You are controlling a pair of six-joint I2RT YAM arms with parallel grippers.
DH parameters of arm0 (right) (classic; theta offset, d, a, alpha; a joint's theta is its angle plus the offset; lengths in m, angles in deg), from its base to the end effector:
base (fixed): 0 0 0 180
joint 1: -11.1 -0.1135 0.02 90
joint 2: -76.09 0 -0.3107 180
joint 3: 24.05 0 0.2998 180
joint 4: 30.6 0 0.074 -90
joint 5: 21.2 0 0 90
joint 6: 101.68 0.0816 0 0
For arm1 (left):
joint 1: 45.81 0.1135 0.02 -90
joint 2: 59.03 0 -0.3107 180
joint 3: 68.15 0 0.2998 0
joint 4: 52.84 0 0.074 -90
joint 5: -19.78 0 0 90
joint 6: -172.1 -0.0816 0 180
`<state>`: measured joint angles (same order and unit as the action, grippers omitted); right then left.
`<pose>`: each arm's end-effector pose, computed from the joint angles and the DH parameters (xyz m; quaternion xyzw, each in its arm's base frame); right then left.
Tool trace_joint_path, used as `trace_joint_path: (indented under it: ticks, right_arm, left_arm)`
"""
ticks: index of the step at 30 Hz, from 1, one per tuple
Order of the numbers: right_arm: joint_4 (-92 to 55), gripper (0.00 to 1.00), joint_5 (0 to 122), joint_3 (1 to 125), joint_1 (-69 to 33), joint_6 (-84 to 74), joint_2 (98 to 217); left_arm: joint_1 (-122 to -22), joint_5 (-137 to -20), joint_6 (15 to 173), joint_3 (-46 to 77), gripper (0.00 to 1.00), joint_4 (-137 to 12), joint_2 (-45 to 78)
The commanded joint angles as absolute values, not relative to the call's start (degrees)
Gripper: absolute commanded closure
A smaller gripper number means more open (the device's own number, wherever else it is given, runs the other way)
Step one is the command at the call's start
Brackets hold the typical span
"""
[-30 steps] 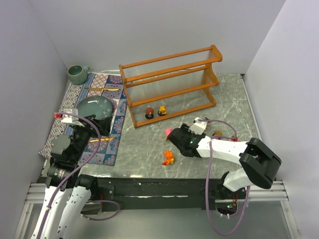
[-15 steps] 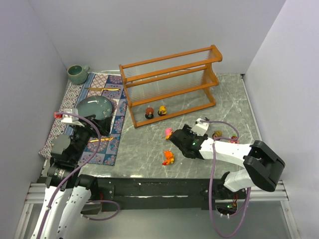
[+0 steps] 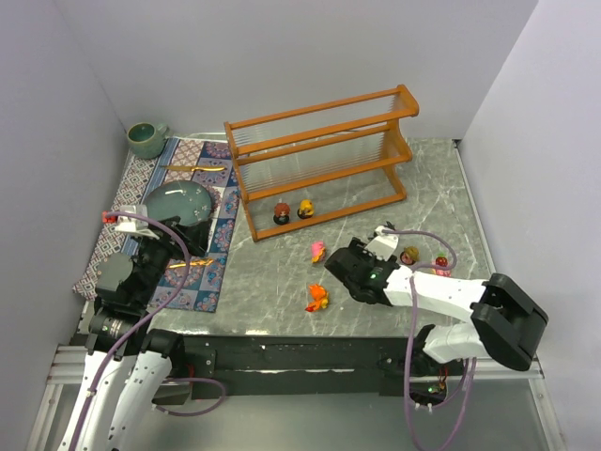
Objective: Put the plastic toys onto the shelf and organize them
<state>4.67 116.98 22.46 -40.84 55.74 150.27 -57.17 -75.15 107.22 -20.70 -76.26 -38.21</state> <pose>0.2077 0.1666 0.1589 0.2142 0.8666 -0.0160 0.4504 0.1483 -0.0369 0.3670 -0.0512 0.6852 -0.2553 0.6802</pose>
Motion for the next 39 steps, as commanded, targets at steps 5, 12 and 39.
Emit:
trace_joint_path:
  ticks: [5,12,39]
  right_arm:
    - [6.79,0.23,119.61,21.42,-41.02,53.81,145.53]
    - [4.58,0.23,117.93,25.63,-41.20,54.66,147.18]
    - [16.19,0.47,121.71,39.00,-39.97,70.85,165.48]
  left_arm:
    - [-57.24,-75.93,106.71,-20.48,0.03,-74.67,-38.11]
    - [-57.24,-75.84,106.71,-20.39,0.03,-74.84,-38.29]
    - [-57.94,-76.11,106.53,-20.30,0.03,-75.02,-38.99]
